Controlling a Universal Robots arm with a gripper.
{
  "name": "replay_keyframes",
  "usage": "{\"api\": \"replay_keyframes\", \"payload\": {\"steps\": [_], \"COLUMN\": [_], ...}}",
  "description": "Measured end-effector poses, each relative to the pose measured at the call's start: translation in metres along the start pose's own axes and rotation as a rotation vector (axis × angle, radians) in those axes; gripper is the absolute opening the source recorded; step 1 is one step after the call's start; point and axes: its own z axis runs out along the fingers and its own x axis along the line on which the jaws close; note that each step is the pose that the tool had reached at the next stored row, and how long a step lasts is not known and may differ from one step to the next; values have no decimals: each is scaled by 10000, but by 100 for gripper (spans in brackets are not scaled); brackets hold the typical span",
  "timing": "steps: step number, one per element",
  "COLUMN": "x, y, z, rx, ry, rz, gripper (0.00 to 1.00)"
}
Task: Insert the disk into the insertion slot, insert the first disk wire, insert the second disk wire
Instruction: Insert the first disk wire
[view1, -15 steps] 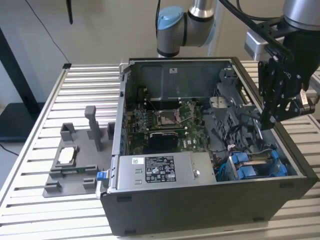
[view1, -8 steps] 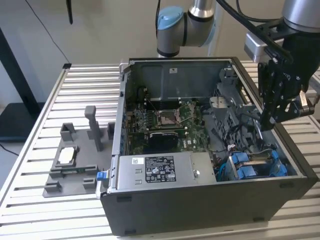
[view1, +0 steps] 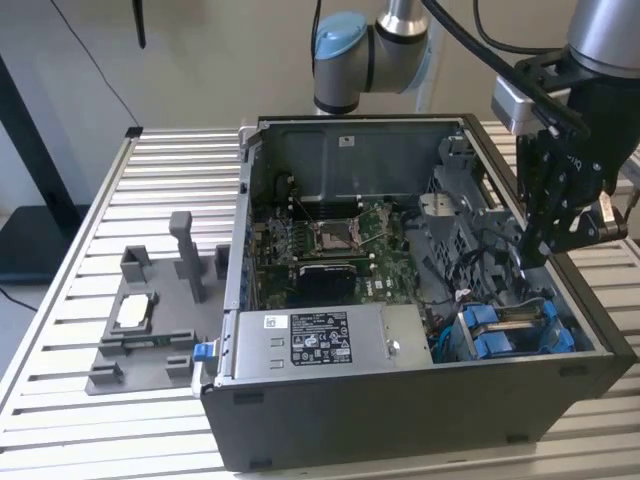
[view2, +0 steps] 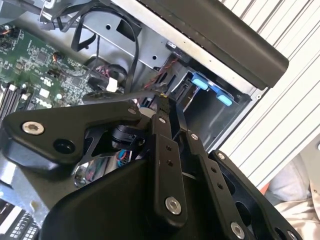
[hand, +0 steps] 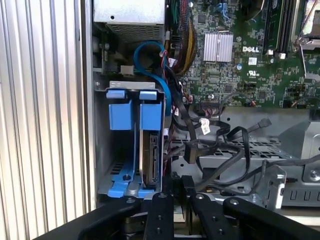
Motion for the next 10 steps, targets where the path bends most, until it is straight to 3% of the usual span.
{"api": "replay_keyframes", "payload": {"steps": [5,10], "x": [42,87], "y": [-30,-33], "z": [45,98], "rx": [-178,-225], "ry": [-5,-4], "rz": [3,5], "gripper": [19,19]}}
